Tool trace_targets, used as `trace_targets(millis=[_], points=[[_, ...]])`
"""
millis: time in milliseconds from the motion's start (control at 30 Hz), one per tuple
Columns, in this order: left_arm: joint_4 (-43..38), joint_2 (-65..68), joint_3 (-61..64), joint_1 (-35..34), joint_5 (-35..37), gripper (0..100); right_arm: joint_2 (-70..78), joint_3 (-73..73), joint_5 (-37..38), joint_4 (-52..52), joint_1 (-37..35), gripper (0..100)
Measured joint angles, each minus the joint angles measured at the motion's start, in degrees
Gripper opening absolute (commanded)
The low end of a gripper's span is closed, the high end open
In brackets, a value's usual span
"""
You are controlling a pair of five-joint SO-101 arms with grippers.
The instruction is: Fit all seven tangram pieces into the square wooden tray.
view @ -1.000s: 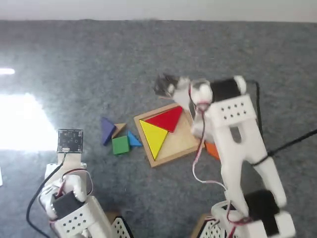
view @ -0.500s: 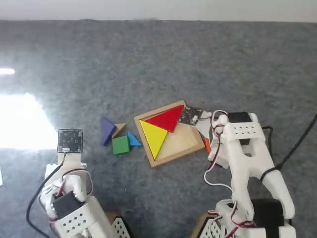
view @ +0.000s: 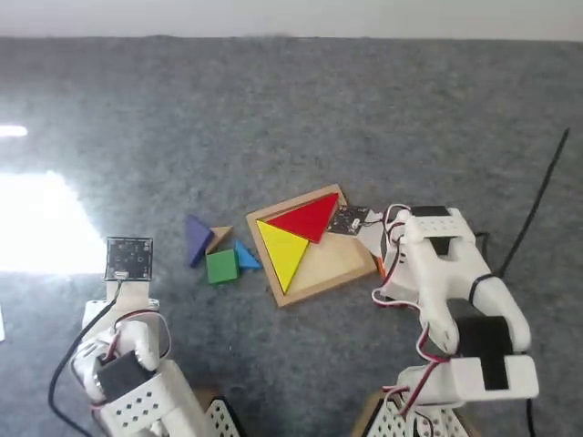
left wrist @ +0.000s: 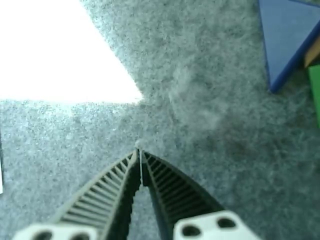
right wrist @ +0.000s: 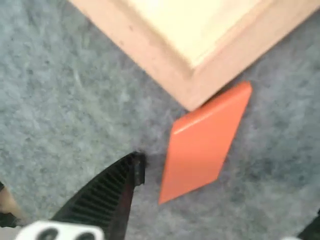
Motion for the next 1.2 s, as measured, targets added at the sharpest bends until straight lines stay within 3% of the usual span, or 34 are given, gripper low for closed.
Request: trace_targets(millis=[300,500,667,1000,1200], points=[[0.0,0.0,0.0,0.0,0.0,1,0.35,-1.93,-0.18,0.18,-1.32,48.6],[0.0,0.0,0.0,-0.09,0.0,1,0.53,-2.99,0.53,4.04,-9.67,25.8],[0.0,0.0,0.0,-0.09,0.0,1,0.44,-3.87,0.09,4.22,-10.46,10.9],[0.0,0.0,0.0,-0.09,0.0,1,0.44,-4.75,-4.92,4.22,-9.32,11.0],[0.0,0.0,0.0,-0.09,0.0,1,0.44,-4.75,-4.84,6.07,-9.41,27.1]])
